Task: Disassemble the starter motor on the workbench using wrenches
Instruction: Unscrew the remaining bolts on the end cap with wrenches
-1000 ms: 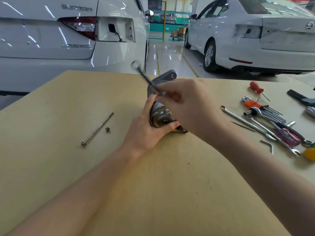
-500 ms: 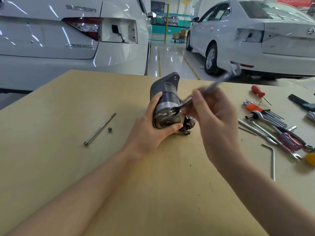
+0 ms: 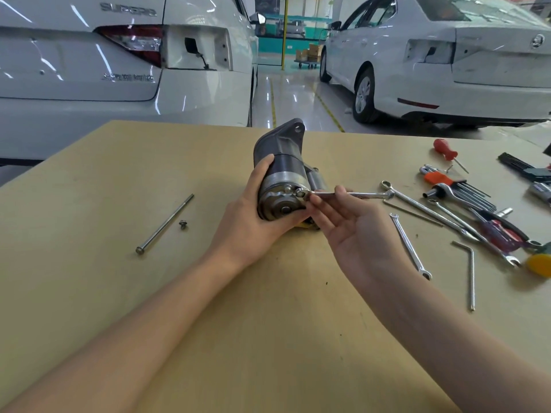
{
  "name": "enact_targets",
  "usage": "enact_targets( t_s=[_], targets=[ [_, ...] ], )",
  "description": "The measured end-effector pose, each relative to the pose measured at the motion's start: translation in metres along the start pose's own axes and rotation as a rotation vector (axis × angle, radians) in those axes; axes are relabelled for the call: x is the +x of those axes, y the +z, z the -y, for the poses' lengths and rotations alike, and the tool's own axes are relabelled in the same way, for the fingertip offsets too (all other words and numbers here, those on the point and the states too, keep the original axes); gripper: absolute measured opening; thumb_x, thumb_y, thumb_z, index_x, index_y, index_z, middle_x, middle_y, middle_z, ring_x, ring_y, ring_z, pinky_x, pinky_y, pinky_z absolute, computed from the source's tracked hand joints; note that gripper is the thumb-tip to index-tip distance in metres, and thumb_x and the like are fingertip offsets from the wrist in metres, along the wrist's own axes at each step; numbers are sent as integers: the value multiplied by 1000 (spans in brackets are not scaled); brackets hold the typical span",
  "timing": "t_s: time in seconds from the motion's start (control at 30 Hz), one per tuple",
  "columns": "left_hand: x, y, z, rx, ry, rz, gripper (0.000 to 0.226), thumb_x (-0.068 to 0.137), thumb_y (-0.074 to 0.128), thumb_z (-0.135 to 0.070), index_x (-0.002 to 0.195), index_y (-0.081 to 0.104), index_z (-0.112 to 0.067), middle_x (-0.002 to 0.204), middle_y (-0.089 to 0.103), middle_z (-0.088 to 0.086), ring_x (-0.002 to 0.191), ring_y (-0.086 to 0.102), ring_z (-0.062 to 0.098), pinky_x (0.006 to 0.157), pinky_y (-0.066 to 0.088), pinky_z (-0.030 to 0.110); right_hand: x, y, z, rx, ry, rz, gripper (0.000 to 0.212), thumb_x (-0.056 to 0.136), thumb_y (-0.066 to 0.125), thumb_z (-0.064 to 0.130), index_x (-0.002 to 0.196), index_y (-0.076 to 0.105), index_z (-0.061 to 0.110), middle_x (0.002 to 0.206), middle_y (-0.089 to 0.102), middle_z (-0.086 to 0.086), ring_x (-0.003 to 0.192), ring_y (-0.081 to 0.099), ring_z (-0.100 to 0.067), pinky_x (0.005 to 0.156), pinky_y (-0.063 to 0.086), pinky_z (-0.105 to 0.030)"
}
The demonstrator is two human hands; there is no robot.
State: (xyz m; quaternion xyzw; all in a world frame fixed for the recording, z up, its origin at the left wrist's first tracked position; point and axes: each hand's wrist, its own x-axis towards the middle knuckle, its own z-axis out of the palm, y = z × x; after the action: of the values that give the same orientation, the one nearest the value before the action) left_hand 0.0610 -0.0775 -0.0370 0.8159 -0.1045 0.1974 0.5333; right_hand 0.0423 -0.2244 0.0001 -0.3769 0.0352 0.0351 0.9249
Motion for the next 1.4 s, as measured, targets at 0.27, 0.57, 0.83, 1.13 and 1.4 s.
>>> enact_targets(
  t_s=[0.27,0.57,0.83,1.13,1.4],
  targets=[
    [1,0,6,0,-11,17,95,65,82,-49,144,30,-45,101,58,-33,92,58,-18,76,40,-1,-1,0,2,-171,-178,39,7,95,54,5,88,54,6,68,68,-10,67,70,-23,69,57,-28],
    [0,1,12,-4,-26,20,92,67,83,-43,142,30,-51,98,60,-37,92,58,-18,74,38,-3,3,18,16,-877,-543,228,8,95,54,3,92,56,11,72,61,-7,57,65,-17,60,58,-41],
    [3,2,17,155,-84,42,39,74,72,-15,54,45,-36,49,54,-33,52,50,-18,47,34,3,11,60,15,-2135,-826,733,24,92,50,11,106,69,17,104,60,0,93,58,-21,80,49,-36],
    [-1,1,9,26,-37,20,94,66,84,-43,143,31,-48,102,62,-31,94,58,-17,78,38,-3,-5,18,21,-597,-451,238,6,95,52,3,90,55,3,70,60,-8,58,61,-17,57,52,-28],
    [1,1,5,20,-7,13,95,66,83,-46,145,31,-42,100,54,-35,89,55,-24,74,37,-4,-1,-9,10,-147,-71,90,3,96,49,2,96,52,1,73,66,-16,68,69,-25,61,56,-26]
  ],
)
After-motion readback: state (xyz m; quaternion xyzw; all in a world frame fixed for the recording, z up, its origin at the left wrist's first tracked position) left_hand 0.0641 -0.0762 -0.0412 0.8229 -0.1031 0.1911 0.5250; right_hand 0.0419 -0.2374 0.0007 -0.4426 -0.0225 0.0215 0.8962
